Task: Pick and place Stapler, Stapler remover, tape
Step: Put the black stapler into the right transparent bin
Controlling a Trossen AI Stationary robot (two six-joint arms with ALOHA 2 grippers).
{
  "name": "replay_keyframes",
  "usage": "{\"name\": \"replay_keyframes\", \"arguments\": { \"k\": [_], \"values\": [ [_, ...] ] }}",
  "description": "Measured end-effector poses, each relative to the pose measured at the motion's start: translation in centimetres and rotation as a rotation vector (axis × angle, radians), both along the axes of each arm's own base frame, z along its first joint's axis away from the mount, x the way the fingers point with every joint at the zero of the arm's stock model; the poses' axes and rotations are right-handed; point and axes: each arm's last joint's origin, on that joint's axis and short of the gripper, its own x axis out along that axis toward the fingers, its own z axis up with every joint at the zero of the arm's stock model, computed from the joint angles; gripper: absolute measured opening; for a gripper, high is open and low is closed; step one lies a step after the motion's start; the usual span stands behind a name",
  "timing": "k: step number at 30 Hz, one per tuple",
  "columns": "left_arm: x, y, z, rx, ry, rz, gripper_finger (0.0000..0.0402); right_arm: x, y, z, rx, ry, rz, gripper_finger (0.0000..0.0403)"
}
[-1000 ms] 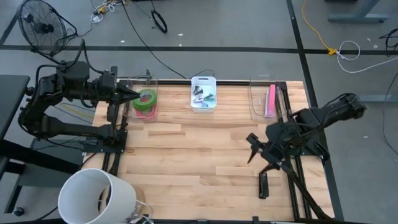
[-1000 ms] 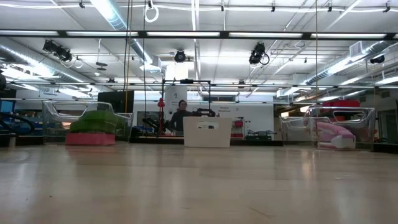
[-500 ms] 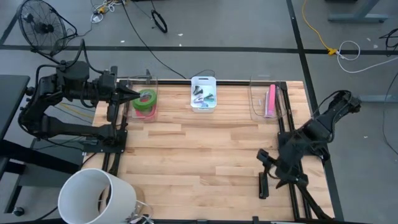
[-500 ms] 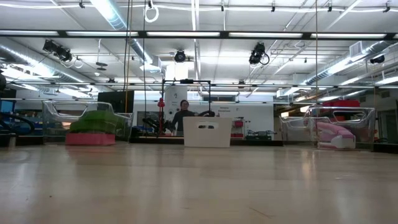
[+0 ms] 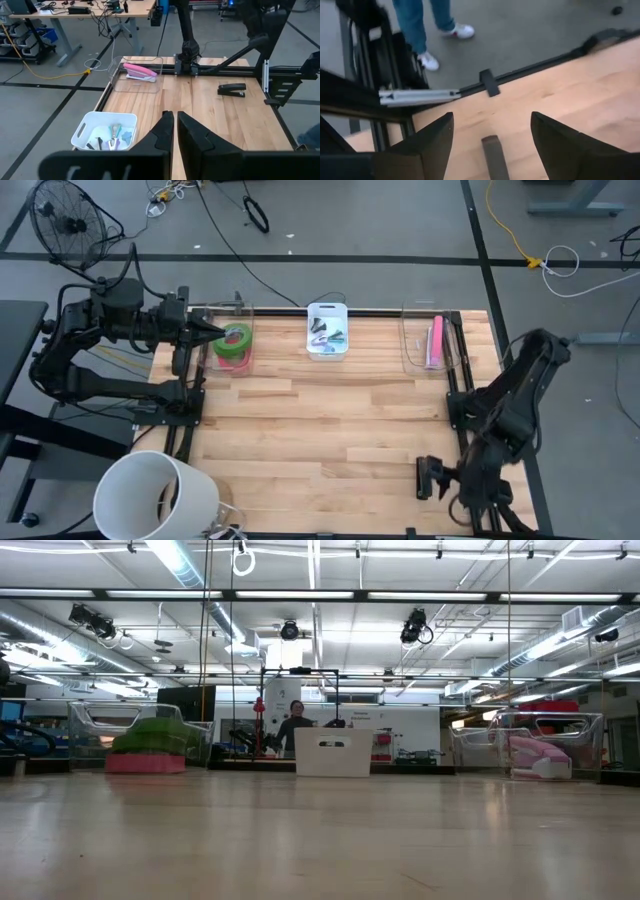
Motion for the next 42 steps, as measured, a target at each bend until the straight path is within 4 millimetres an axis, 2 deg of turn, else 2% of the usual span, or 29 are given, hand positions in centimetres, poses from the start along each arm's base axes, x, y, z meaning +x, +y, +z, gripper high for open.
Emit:
{"name": "replay_keyframes", "arguments": {
  "k": [6, 11, 19, 27, 42],
  "values": [
    [0.0, 0.0, 0.0, 0.000, 0.000, 0.000, 0.0028, 0.0, 1.8, -2.0, -0.154, -0.056, 0.081, 0.0262],
    [0.0, 0.0, 0.0, 0.000, 0.000, 0.000, 0.0028, -0.2, 2.2, -2.8, -0.235, -0.096, 0.198, 0.0262],
    [0.0, 0.0, 0.0, 0.000, 0.000, 0.000, 0.0028, -0.2, 2.2, -4.1, -0.274, -0.129, 0.303, 0.0262],
    [0.0, 0.0, 0.0, 0.000, 0.000, -0.001, 0.0028, -0.1, 1.1, -7.7, -0.332, -0.106, 0.365, 0.0262],
    [0.0, 0.0, 0.0, 0.000, 0.000, 0.000, 0.0028, 1.0, -1.6, -13.6, -0.366, -0.053, 0.263, 0.0262]
  ]
}}
